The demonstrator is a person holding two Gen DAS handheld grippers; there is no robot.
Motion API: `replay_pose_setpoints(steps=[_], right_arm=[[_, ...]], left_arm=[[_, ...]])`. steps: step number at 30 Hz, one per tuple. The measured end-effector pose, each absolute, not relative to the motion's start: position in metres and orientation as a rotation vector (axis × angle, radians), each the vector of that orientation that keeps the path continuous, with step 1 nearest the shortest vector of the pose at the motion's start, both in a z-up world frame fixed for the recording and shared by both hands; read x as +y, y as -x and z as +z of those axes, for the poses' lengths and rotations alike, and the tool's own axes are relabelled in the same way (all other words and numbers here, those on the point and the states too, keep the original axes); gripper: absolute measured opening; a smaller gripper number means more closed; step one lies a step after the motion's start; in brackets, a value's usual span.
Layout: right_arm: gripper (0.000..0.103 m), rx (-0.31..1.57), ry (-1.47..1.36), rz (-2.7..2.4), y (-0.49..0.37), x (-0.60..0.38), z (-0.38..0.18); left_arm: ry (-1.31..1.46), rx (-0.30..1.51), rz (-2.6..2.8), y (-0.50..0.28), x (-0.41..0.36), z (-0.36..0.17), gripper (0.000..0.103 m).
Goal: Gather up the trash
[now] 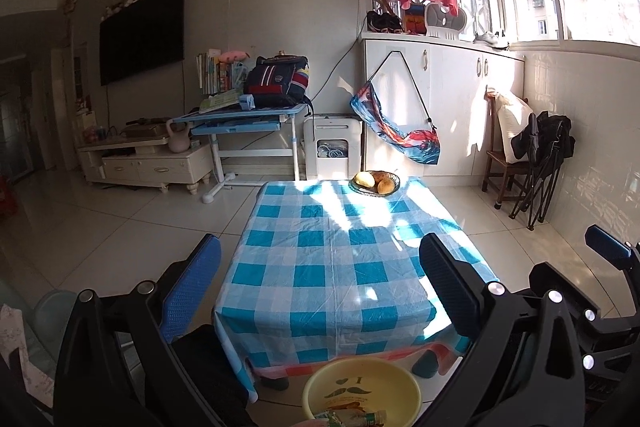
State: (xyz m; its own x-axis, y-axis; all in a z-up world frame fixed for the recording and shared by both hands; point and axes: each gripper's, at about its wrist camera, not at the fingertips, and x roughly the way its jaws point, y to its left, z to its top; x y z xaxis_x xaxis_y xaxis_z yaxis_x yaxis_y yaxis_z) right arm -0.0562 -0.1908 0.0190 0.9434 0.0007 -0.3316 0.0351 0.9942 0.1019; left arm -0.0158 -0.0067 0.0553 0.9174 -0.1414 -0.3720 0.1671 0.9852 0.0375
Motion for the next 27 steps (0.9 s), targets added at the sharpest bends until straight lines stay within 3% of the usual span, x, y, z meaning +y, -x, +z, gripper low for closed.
replay_pose_setpoints(steps=[27], right_arm=[[0.095, 0.341, -0.106, -0.018, 0.0563, -0.1899, 0.0193]], left_arm=[[-0.065, 0.369, -0.155, 0.0172, -0.0044, 0.0582, 0.096]])
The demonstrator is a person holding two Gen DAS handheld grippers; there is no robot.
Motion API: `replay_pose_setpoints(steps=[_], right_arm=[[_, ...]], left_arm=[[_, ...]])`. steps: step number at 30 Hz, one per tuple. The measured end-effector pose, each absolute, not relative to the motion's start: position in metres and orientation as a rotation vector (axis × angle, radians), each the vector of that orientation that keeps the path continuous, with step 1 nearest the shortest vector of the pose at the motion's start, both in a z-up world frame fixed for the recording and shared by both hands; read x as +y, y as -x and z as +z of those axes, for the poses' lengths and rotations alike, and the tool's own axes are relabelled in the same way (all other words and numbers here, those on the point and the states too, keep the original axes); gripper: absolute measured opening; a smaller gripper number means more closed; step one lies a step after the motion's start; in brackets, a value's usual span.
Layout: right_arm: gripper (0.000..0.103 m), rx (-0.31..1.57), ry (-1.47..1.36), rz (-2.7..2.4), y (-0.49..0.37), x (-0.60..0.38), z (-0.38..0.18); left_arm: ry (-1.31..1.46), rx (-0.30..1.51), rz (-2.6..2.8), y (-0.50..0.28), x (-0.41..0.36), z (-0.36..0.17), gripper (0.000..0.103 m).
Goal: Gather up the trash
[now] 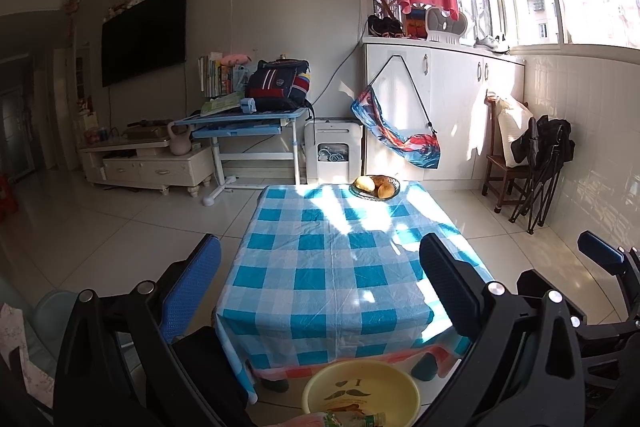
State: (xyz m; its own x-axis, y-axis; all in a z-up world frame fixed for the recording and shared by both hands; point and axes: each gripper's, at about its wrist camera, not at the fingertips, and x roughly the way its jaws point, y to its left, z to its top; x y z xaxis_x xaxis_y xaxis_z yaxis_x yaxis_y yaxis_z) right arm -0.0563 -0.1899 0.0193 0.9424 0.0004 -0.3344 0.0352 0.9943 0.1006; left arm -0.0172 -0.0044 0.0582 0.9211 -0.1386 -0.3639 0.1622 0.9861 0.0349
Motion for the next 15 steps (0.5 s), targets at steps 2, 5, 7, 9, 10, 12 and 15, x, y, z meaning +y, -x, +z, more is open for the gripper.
replay_pose_setpoints(steps=[2, 5, 7, 9, 10, 12, 15], right_arm=[[0.095, 0.343, -0.105, -0.017, 0.0560, -0.1892, 0.0184], [0.096, 0.343, -0.105, -0.017, 0.0560, -0.1890, 0.0186], [0.095, 0.343, -0.105, -0.017, 0.0560, -0.1889, 0.0186], [0.095, 0.343, -0.105, -0.017, 0.0560, -0.1888, 0.0188], [0.095, 0.344, -0.105, -0.016, 0.0560, -0.1887, 0.0187], [0.095, 0.344, -0.105, -0.017, 0.0554, -0.1880, 0.0179], [0.095, 0.346, -0.104, -0.016, 0.0554, -0.1877, 0.0177]], left_arm=[[-0.065, 0.370, -0.155, 0.0177, -0.0049, 0.0595, 0.096], [-0.065, 0.369, -0.155, 0.0177, -0.0049, 0.0594, 0.096], [-0.066, 0.369, -0.155, 0.0177, -0.0049, 0.0594, 0.096], [-0.064, 0.369, -0.156, 0.0178, -0.0050, 0.0594, 0.096], [-0.064, 0.368, -0.156, 0.0179, -0.0050, 0.0596, 0.096], [-0.064, 0.368, -0.156, 0.0183, -0.0052, 0.0601, 0.096], [-0.065, 0.369, -0.156, 0.0182, -0.0053, 0.0600, 0.096]])
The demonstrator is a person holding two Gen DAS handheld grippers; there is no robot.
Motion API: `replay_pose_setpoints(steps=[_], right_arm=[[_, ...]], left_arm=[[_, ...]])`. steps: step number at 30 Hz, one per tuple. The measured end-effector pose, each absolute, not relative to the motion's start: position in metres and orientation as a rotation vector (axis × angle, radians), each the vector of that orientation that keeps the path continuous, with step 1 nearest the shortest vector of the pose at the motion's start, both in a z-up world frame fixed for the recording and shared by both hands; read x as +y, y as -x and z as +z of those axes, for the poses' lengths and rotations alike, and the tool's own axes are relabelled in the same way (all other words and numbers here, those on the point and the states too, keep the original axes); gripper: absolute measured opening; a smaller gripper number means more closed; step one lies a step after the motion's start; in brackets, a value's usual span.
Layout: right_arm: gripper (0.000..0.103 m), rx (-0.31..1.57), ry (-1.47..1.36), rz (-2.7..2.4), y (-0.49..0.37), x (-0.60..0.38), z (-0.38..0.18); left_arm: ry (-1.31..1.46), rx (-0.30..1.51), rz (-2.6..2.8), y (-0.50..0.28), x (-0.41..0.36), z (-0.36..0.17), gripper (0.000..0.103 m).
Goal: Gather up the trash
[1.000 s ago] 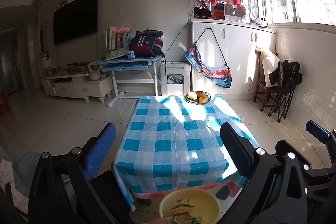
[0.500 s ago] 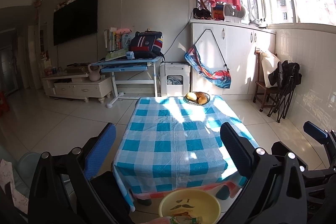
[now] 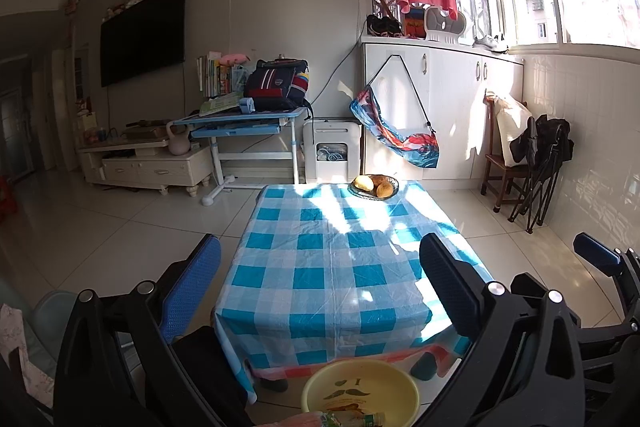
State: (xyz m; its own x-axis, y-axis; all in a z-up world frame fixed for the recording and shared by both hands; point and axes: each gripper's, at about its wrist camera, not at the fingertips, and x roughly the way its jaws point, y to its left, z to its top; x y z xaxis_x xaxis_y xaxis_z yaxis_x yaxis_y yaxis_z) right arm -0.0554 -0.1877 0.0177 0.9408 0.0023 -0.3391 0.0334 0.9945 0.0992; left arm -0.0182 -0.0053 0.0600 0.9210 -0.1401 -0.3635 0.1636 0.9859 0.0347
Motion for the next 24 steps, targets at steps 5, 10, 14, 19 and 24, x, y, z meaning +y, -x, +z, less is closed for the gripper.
replay_pose_setpoints(steps=[5, 10, 14, 19, 24], right_arm=[[0.095, 0.347, -0.104, -0.015, 0.056, -0.186, 0.016], [0.095, 0.359, -0.108, -0.006, 0.054, -0.182, 0.007], [0.095, 0.374, -0.111, 0.006, 0.050, -0.183, 0.002], [0.095, 0.396, -0.120, 0.003, 0.039, -0.191, -0.001], [0.095, 0.430, -0.108, -0.015, 0.003, -0.205, -0.004]], left_arm=[[-0.049, 0.379, -0.173, 0.018, -0.004, 0.061, 0.096], [0.021, 0.446, -0.245, 0.008, 0.004, 0.055, 0.096], [0.021, 0.443, -0.219, 0.005, 0.009, 0.048, 0.096], [-0.027, 0.434, -0.146, -0.005, 0.013, 0.048, 0.096], [-0.039, 0.490, -0.129, -0.032, 0.015, 0.043, 0.096]])
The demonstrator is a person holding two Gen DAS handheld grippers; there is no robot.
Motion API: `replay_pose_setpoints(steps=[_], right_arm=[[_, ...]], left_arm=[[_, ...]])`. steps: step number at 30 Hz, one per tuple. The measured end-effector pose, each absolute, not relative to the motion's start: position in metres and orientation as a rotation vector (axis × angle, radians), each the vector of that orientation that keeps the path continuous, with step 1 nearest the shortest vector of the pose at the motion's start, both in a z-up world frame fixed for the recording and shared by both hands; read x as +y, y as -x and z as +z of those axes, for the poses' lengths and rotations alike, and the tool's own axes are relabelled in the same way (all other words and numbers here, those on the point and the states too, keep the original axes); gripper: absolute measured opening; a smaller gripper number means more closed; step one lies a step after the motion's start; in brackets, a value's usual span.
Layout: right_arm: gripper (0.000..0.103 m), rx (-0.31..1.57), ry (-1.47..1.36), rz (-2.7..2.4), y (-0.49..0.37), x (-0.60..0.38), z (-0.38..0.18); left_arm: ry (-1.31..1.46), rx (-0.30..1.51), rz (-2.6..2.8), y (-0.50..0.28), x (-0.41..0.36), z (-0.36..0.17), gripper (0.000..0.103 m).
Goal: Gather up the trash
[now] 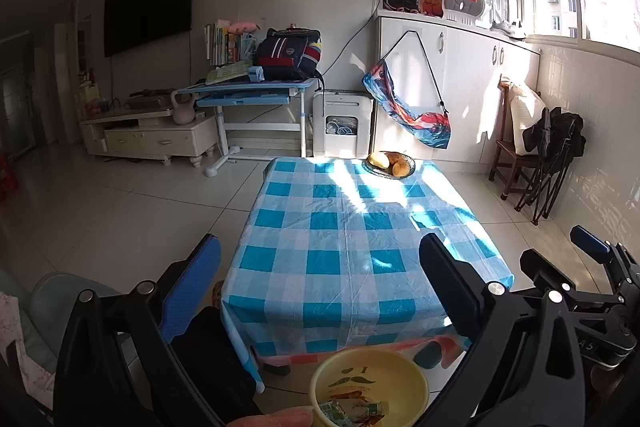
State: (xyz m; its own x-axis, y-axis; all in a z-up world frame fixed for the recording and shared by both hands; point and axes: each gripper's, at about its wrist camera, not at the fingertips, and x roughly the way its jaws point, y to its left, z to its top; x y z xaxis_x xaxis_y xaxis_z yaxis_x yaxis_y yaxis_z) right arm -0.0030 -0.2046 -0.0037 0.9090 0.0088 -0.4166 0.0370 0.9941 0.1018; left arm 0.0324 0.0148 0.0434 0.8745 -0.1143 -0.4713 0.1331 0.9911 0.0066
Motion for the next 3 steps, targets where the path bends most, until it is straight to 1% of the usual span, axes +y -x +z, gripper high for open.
replay_pose_setpoints(steps=[3], right_arm=[[0.095, 0.498, -0.140, -0.012, -0.031, -0.218, -0.017]], left_arm=[[-0.053, 0.517, -0.114, -0.053, 0.013, 0.036, 0.096]])
